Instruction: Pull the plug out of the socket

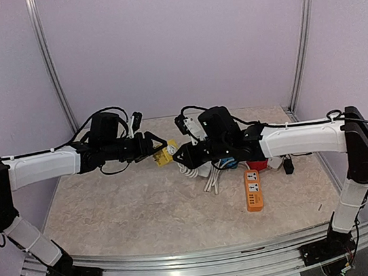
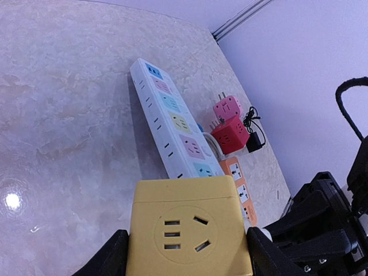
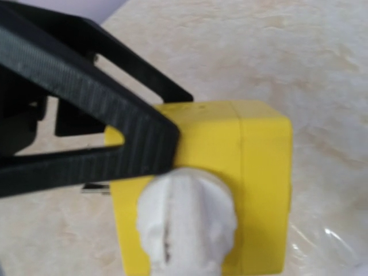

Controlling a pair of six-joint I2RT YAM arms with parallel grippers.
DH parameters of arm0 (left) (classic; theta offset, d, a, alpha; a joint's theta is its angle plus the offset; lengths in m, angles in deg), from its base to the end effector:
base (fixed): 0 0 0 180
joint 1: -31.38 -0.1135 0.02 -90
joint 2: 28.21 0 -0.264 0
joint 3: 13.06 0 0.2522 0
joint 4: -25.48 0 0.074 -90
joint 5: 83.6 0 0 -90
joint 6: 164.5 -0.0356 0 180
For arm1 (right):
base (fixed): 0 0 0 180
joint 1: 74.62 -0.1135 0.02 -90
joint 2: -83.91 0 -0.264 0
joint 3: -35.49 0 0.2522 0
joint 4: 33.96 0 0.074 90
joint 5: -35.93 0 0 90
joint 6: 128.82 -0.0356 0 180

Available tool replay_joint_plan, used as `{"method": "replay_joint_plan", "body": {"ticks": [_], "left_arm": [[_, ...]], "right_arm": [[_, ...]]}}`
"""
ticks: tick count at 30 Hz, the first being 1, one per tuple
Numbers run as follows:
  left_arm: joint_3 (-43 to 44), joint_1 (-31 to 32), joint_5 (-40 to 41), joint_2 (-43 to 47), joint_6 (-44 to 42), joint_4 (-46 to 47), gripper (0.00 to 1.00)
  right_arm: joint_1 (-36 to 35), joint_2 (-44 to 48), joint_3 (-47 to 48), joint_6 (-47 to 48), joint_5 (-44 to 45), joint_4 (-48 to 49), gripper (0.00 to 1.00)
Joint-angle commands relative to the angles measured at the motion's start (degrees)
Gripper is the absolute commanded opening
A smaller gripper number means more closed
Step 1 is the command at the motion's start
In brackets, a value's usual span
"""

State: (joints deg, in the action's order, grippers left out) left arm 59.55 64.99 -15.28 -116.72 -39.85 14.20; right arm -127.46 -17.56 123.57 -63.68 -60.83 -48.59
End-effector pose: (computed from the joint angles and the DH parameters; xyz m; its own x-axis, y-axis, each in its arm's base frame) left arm 0.2850 -0.2052 0.2594 -0.7610 -0.1286 -0.6359 0.4320 0.6308 -0.6446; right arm 0.2470 0.3328 0.2625 -0.6166 -0.1223 -0.7777 -0.6557 0.6265 0.4213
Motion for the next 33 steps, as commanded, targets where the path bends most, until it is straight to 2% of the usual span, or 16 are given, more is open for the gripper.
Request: {"method": "replay_joint_plan", "body": {"ticks": [1,3,6,11,13,14,16,21,29,33], "left_arm": [[1.46,-0.29,-1.18,-0.66,0.60,-2.30,0.20],[1.22,-0.29,-1.22,-0.70,0.32,-2.30,0.20],[0.84,-0.25,-2.16,-0.55,-0.55,-1.99,0.20],[1.09,0.09,-2.50,-0.36,-1.68,-1.91,0.20],[1.01,0.29,-2.55,-0.27,-2.00,-1.64,0.20],[1.01,0.44,-2.65,-0.20,-2.15,-1.46,0.20],[1.00,0.77,-2.78,0.03,-2.63,-1.12,0.20],[1.34,0.94,-2.66,0.03,-2.88,-1.45,0.20],[1.51,0.94,-2.42,-0.04,-2.53,-1.49,0.20],[1.67,0.94,-2.54,-0.08,-2.50,-1.51,0.20]], "right_arm": [[-1.31,-0.61,3.44,2.00,9.11,-3.49,0.00],[-1.14,-0.21,3.22,1.27,9.53,-3.24,0.00],[0.52,0.65,2.18,0.07,5.50,-1.64,0.01],[2.43,1.83,1.10,-0.54,-2.97,0.69,0.42],[2.56,1.79,1.33,-0.62,-5.39,0.69,0.53],[2.58,1.54,1.81,-0.58,-6.03,0.69,0.55],[2.57,0.84,2.25,-0.84,-6.40,0.69,0.55],[2.57,-0.22,2.49,-0.99,-8.06,0.69,0.48],[1.97,-1.31,3.82,-0.29,-8.48,-0.19,0.47],[1.52,-2.34,4.10,-0.82,-8.12,0.05,0.40]]}}
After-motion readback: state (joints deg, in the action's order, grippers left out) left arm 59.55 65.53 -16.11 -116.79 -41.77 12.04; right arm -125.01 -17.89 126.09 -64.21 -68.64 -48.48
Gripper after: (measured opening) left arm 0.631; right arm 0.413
